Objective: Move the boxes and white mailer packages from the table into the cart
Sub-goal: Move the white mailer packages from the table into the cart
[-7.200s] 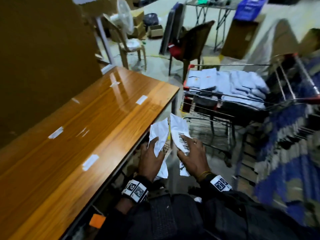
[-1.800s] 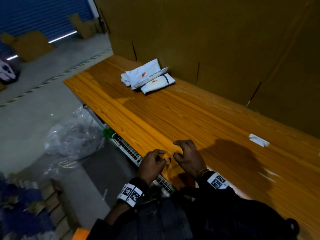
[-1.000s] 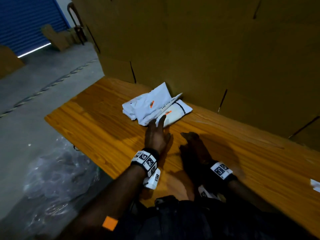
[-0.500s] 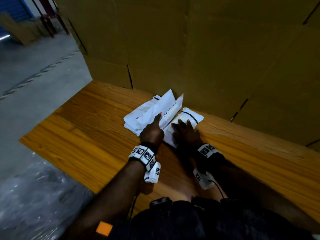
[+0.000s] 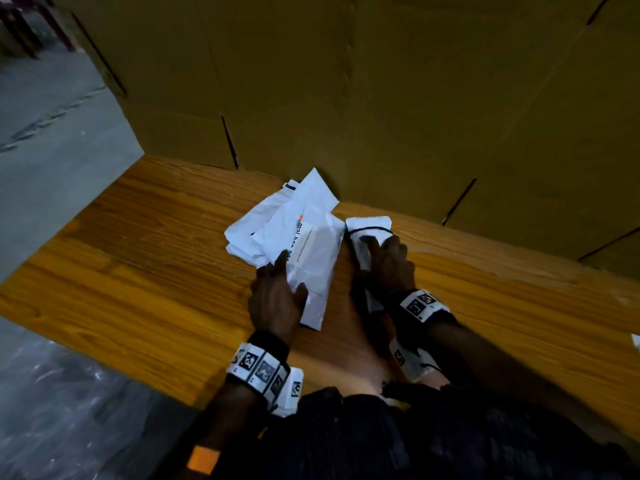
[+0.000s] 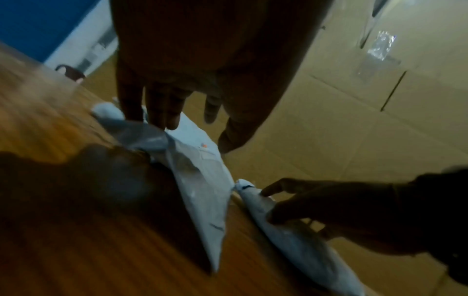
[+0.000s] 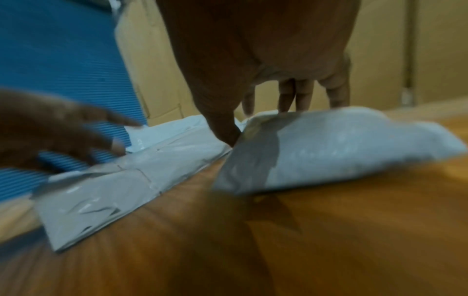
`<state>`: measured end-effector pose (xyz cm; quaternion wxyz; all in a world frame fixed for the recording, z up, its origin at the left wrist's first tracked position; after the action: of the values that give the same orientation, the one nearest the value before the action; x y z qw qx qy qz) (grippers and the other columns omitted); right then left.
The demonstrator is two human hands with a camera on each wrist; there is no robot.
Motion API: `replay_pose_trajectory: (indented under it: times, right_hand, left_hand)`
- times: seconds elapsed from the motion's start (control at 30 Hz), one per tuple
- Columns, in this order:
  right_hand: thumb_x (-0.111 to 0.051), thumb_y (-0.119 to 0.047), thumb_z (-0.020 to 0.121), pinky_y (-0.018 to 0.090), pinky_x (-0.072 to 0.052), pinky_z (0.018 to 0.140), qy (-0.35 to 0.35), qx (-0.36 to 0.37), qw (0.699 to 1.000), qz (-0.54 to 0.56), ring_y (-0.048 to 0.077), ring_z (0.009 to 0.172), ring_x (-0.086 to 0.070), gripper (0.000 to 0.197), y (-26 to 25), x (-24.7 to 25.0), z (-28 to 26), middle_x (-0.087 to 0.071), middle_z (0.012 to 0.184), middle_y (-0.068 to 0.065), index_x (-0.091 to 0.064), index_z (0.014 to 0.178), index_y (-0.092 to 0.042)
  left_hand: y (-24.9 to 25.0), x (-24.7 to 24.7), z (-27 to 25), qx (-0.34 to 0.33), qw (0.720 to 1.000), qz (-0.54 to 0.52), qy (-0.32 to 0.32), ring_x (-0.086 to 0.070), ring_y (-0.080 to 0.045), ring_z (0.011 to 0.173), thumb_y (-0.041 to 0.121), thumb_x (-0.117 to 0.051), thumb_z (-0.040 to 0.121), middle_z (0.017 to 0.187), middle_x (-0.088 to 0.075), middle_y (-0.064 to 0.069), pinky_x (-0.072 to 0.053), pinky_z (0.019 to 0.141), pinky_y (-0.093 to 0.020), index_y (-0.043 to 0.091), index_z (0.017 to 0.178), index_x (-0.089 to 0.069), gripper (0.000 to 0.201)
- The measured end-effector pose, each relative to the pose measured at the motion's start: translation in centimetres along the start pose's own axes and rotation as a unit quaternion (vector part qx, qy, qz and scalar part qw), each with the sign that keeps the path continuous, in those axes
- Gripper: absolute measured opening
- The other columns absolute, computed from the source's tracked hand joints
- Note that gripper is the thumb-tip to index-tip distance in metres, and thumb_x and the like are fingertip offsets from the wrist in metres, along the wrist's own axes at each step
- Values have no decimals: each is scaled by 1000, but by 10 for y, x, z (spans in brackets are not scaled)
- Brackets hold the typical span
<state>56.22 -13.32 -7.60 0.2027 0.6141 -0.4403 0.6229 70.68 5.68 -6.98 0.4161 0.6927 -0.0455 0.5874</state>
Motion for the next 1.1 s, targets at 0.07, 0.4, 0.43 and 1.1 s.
replay_pose_trajectory:
  times: [0.07, 0.4, 0.43, 1.1]
  right_hand:
    - [-65, -42, 80, 54, -44, 89, -19, -14, 1000, -6, 39, 121, -36, 61, 10, -4, -8, -32, 133, 16, -40, 135, -31]
    - [-62, -65, 74, 52, -41, 92, 19, -118, 992, -42, 36, 125, -36, 76, 89, 0, -80, -29, 143, 9, -32, 140, -42]
    - [-61, -66, 73, 52, -41, 92, 24, -132, 990, -41, 35, 126, -35, 77, 97, 0, -89, -29, 143, 8, -32, 140, -42]
    - [-58, -56, 78, 49, -43, 90, -18, -133, 991, -21, 38, 121, -39, 78, 148, -16, -232, -25, 145, 10, -20, 145, -46]
  left_hand:
    - [23, 1, -5, -49, 998, -23, 44, -52, -34, 116, 38, -59, 82, 129, -55, -13, -44, 94, -43, 25, 145, -41, 67]
    - [65, -81, 1, -11, 976, 134, -173, -12, -44, 145, 61, -51, 89, 160, 2, -23, -16, 116, -55, 34, 154, -2, 86]
    - [61, -86, 0, -6, 973, 148, -179, -13, -45, 144, 63, -50, 88, 160, -1, -23, -16, 116, -56, 33, 154, -3, 87]
    - [105, -95, -124, -71, 970, 159, -170, -42, -42, 119, 41, -59, 85, 136, -35, -20, -41, 99, -47, 43, 145, -30, 66]
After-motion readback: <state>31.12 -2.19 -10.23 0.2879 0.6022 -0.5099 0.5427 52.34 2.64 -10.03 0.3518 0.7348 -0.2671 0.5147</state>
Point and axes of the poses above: each hand's wrist, its own z-axis towards the middle knuckle, its own x-axis out of the back of the hand, y = z × x, the point moved 10 cm from there along z, towards the middle knuckle
